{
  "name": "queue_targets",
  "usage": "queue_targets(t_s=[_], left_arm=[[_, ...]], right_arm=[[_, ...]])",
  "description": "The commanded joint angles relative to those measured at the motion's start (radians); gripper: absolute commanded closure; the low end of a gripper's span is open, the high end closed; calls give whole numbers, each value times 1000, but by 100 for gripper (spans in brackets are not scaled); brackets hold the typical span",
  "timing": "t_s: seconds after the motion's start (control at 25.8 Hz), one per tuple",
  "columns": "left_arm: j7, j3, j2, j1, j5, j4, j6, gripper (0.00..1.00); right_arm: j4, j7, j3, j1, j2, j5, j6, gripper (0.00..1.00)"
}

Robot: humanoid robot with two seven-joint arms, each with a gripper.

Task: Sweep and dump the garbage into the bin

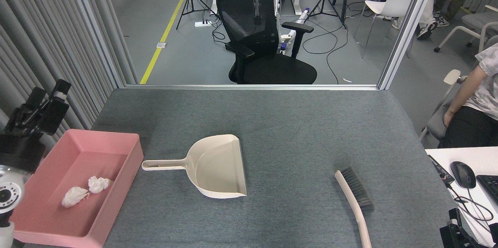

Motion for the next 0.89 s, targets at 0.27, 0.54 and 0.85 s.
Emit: queue_targets(t_s=[0.27,0.54,0.85], left_arm=[[120,57,-1,181,-460,-79,-27,0],[129,50,1,236,-691,-79,-89,0],[80,5,-38,299,-727,-77,-126,0]], right_arm=[[-35,-8,34,60,3,126,-7,0],[-55,-3,31,80,2,131,-28,0],[-69,-97,8,87,9,132,-31,0]])
